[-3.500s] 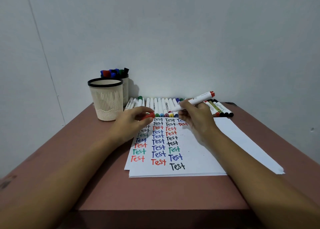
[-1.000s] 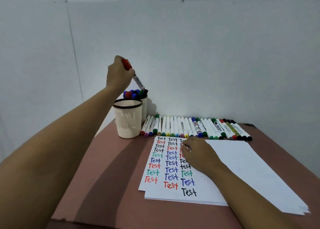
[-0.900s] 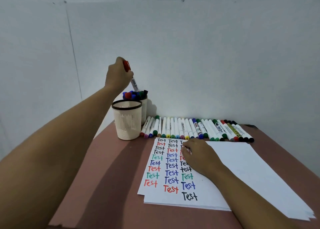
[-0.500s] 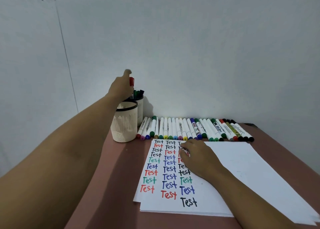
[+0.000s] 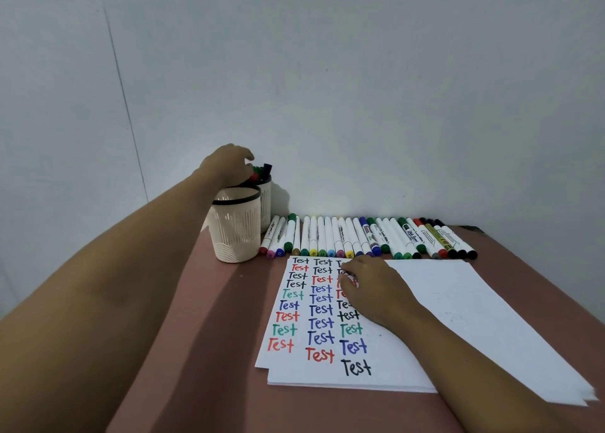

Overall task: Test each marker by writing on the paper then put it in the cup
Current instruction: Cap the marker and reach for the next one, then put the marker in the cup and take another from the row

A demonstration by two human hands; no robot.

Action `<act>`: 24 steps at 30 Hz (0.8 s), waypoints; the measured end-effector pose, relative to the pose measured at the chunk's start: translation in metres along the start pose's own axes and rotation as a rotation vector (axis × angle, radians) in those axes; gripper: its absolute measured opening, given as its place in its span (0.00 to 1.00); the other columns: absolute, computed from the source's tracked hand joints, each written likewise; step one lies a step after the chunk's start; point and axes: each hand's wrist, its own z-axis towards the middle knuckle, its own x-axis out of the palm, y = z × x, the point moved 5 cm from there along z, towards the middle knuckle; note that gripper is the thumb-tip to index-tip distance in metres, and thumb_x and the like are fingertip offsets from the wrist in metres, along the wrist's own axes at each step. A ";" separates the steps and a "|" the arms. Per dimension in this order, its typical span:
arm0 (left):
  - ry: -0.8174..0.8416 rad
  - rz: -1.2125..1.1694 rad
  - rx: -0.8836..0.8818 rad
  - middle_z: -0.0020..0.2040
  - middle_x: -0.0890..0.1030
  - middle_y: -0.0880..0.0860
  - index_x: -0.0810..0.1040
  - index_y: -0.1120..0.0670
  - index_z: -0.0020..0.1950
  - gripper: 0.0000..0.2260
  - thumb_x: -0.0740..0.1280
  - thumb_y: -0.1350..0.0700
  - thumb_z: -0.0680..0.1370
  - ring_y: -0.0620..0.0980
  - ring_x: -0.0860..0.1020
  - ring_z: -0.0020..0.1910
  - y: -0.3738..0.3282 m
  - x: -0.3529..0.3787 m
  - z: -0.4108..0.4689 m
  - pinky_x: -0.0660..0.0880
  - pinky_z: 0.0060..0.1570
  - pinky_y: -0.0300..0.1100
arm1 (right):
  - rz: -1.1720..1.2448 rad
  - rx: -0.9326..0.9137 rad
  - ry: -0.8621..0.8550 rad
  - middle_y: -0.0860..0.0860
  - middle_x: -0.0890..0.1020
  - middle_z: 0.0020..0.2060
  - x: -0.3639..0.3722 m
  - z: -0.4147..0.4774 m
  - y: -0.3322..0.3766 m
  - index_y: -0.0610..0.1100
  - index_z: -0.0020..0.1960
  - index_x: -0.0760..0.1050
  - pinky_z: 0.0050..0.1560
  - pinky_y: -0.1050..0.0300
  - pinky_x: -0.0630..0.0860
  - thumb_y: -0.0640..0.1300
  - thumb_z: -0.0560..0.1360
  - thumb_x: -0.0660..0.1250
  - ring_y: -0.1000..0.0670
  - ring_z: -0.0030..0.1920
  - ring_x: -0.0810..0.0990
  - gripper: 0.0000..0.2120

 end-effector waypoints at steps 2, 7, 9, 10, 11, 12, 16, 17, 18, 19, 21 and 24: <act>-0.103 -0.101 0.041 0.64 0.72 0.60 0.73 0.56 0.66 0.16 0.59 0.56 0.80 0.58 0.70 0.63 -0.014 -0.015 -0.012 0.67 0.62 0.49 | 0.003 0.000 0.002 0.50 0.76 0.63 0.000 0.000 0.000 0.45 0.67 0.73 0.61 0.56 0.70 0.49 0.80 0.56 0.49 0.62 0.72 0.18; -0.325 -0.266 0.274 0.59 0.76 0.58 0.77 0.58 0.61 0.12 0.61 0.58 0.79 0.54 0.75 0.58 -0.062 -0.028 -0.078 0.70 0.56 0.43 | 0.004 0.008 0.002 0.49 0.76 0.62 -0.003 -0.002 0.002 0.44 0.65 0.74 0.60 0.56 0.70 0.48 0.80 0.56 0.49 0.61 0.73 0.17; -0.318 -0.313 0.340 0.57 0.77 0.57 0.78 0.59 0.59 0.11 0.62 0.59 0.79 0.53 0.75 0.55 -0.071 -0.017 -0.110 0.71 0.54 0.41 | -0.001 0.010 0.008 0.48 0.76 0.62 -0.003 -0.003 0.003 0.44 0.65 0.75 0.59 0.55 0.70 0.48 0.80 0.56 0.48 0.61 0.73 0.17; -0.293 -0.323 0.350 0.56 0.77 0.57 0.78 0.59 0.58 0.11 0.62 0.59 0.79 0.52 0.75 0.55 -0.073 -0.008 -0.125 0.70 0.53 0.39 | -0.007 0.011 0.012 0.48 0.76 0.62 -0.003 -0.004 0.003 0.44 0.65 0.75 0.59 0.55 0.71 0.48 0.80 0.56 0.48 0.61 0.73 0.17; -0.254 -0.328 0.337 0.56 0.77 0.56 0.78 0.59 0.59 0.11 0.62 0.59 0.79 0.52 0.75 0.55 -0.073 0.005 -0.138 0.69 0.52 0.39 | -0.012 0.012 0.015 0.48 0.76 0.61 -0.002 -0.004 0.004 0.44 0.65 0.74 0.59 0.55 0.71 0.48 0.80 0.56 0.48 0.61 0.73 0.18; -0.198 -0.331 0.296 0.57 0.77 0.55 0.78 0.58 0.59 0.12 0.61 0.58 0.79 0.52 0.75 0.55 -0.069 0.020 -0.148 0.69 0.52 0.39 | -0.017 0.013 0.015 0.47 0.77 0.61 -0.002 -0.004 0.004 0.44 0.65 0.74 0.58 0.55 0.71 0.48 0.80 0.56 0.47 0.60 0.74 0.18; 0.207 -0.227 0.118 0.65 0.71 0.55 0.71 0.54 0.68 0.17 0.56 0.51 0.81 0.51 0.71 0.61 -0.050 0.079 -0.163 0.67 0.61 0.43 | -0.055 0.011 0.025 0.46 0.77 0.59 -0.002 -0.003 0.005 0.43 0.64 0.75 0.56 0.54 0.72 0.48 0.80 0.55 0.46 0.59 0.74 0.18; 0.287 -0.211 0.095 0.67 0.68 0.55 0.68 0.53 0.70 0.18 0.55 0.50 0.82 0.51 0.69 0.64 -0.048 0.086 -0.165 0.65 0.63 0.43 | -0.071 0.007 0.040 0.46 0.77 0.59 -0.002 -0.002 0.006 0.43 0.64 0.75 0.56 0.54 0.73 0.48 0.80 0.55 0.46 0.59 0.74 0.18; 0.329 -0.208 0.083 0.69 0.66 0.55 0.66 0.52 0.72 0.19 0.54 0.49 0.82 0.51 0.67 0.66 -0.047 0.089 -0.166 0.62 0.65 0.42 | -0.087 0.004 0.062 0.46 0.77 0.58 -0.002 -0.001 0.006 0.43 0.64 0.75 0.55 0.53 0.73 0.48 0.80 0.55 0.46 0.58 0.74 0.18; 0.336 -0.211 0.079 0.70 0.64 0.54 0.65 0.51 0.72 0.19 0.53 0.48 0.82 0.51 0.65 0.68 -0.046 0.091 -0.166 0.61 0.67 0.42 | -0.107 0.000 0.089 0.46 0.77 0.57 -0.002 0.001 0.007 0.42 0.62 0.75 0.53 0.53 0.73 0.49 0.80 0.55 0.46 0.57 0.75 0.17; 0.313 -0.203 0.084 0.71 0.64 0.53 0.64 0.50 0.73 0.20 0.53 0.48 0.82 0.50 0.64 0.69 -0.045 0.093 -0.168 0.60 0.67 0.43 | -0.132 0.005 0.140 0.46 0.77 0.51 -0.005 0.005 0.009 0.41 0.56 0.77 0.47 0.54 0.73 0.48 0.80 0.55 0.45 0.53 0.76 0.16; 0.296 -0.198 0.093 0.71 0.65 0.53 0.65 0.49 0.72 0.19 0.53 0.48 0.82 0.50 0.64 0.69 -0.043 0.093 -0.169 0.61 0.67 0.43 | -0.093 -0.022 0.142 0.44 0.78 0.56 -0.018 0.022 0.023 0.40 0.59 0.77 0.52 0.53 0.73 0.46 0.80 0.58 0.45 0.56 0.76 0.15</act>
